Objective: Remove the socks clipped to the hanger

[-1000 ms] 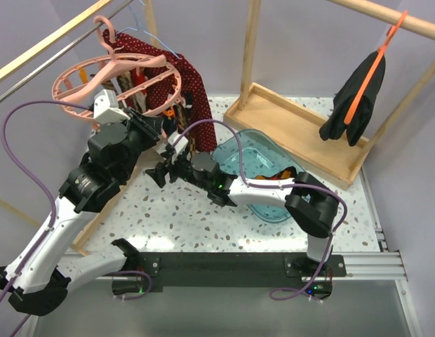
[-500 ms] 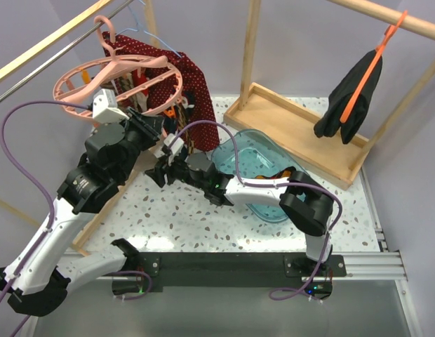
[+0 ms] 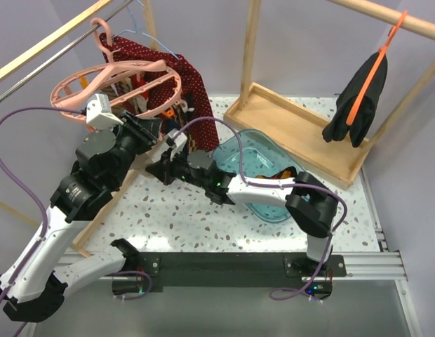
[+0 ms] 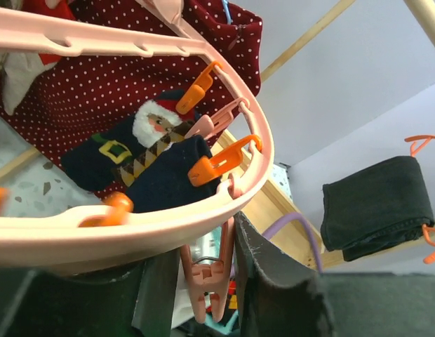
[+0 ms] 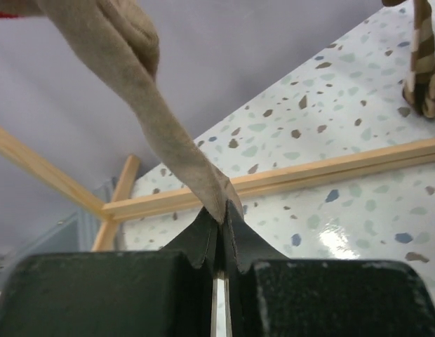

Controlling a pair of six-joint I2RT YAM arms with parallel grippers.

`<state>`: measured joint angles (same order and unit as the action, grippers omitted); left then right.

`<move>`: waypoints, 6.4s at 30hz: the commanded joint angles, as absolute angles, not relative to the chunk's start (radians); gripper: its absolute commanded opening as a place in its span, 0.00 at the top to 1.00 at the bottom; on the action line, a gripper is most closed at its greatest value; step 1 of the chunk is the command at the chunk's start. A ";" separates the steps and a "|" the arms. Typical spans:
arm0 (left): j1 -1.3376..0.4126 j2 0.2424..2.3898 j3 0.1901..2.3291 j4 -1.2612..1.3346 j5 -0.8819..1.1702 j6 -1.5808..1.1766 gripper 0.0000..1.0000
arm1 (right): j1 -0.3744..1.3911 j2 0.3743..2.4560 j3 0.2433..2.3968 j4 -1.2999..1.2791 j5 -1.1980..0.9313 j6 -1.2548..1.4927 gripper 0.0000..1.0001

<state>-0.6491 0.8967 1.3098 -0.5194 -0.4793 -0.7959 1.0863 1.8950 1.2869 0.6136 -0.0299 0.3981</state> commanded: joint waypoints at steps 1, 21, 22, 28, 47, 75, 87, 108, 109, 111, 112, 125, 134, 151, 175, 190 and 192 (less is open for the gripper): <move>-0.658 0.870 1.278 -0.476 -0.434 -0.738 0.49 | 1.091 1.770 1.289 0.550 -0.087 0.526 1.00; -0.658 0.813 1.505 -0.831 -0.441 -0.499 0.41 | 1.072 1.655 1.321 0.259 -0.127 0.509 1.00; -0.658 0.811 1.515 -0.844 -0.466 -0.491 0.41 | 1.072 1.651 1.321 0.249 -0.130 0.502 1.00; -0.658 0.851 1.583 -0.946 -0.591 -0.440 0.33 | 1.065 1.631 1.315 0.221 -0.141 0.468 1.00; -0.658 0.933 1.603 -0.971 -0.549 -0.471 0.21 | 0.944 1.557 1.299 0.232 -0.391 0.538 1.00; -0.658 0.884 1.399 -0.770 -0.764 -0.571 0.28 | 0.896 1.460 1.270 0.287 -0.612 0.624 1.00; -0.658 0.882 1.361 -0.726 -0.759 -0.554 0.25 | 0.894 1.437 1.281 0.281 -0.618 0.637 1.00; -0.646 0.873 1.278 -0.572 -0.778 -0.454 0.51 | 0.894 1.404 1.295 0.265 -0.614 0.632 1.00; -0.643 0.877 1.279 -0.568 -0.773 -0.453 0.56 | 0.894 1.404 1.296 0.262 -0.615 0.632 1.00; -0.643 0.880 1.285 -0.565 -0.765 -0.449 0.66 | 0.894 1.402 1.296 0.259 -0.615 0.627 1.00; -0.641 0.882 1.287 -0.571 -0.765 -0.452 0.83 | 0.894 1.401 1.296 0.258 -0.614 0.627 1.00; -0.640 0.867 1.328 -0.592 -0.727 -0.433 1.00 | 0.894 1.388 1.238 0.097 -0.549 0.568 1.00; -0.640 0.841 1.335 -0.591 -0.710 -0.417 1.00 | 0.894 1.307 1.173 0.003 -0.463 0.497 1.00; -0.640 0.838 1.361 -0.597 -0.698 -0.388 1.00 | 0.746 1.027 1.121 -0.532 -0.002 0.373 1.00; -0.641 0.787 1.345 -0.583 -0.683 -0.382 1.00 | 0.537 1.132 1.140 -0.718 0.092 0.298 0.28; -0.641 0.779 1.361 -0.584 -0.654 -0.387 1.00 | 0.854 1.371 1.187 0.028 -0.143 0.351 0.14; -0.641 0.778 1.362 -0.584 -0.650 -0.388 1.00 | 0.894 1.440 1.203 0.134 -0.127 0.354 0.13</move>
<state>-0.6472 0.7830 1.3186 -0.6193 -0.6674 -0.4000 0.8410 1.3678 1.1793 -0.2348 -0.1089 0.3077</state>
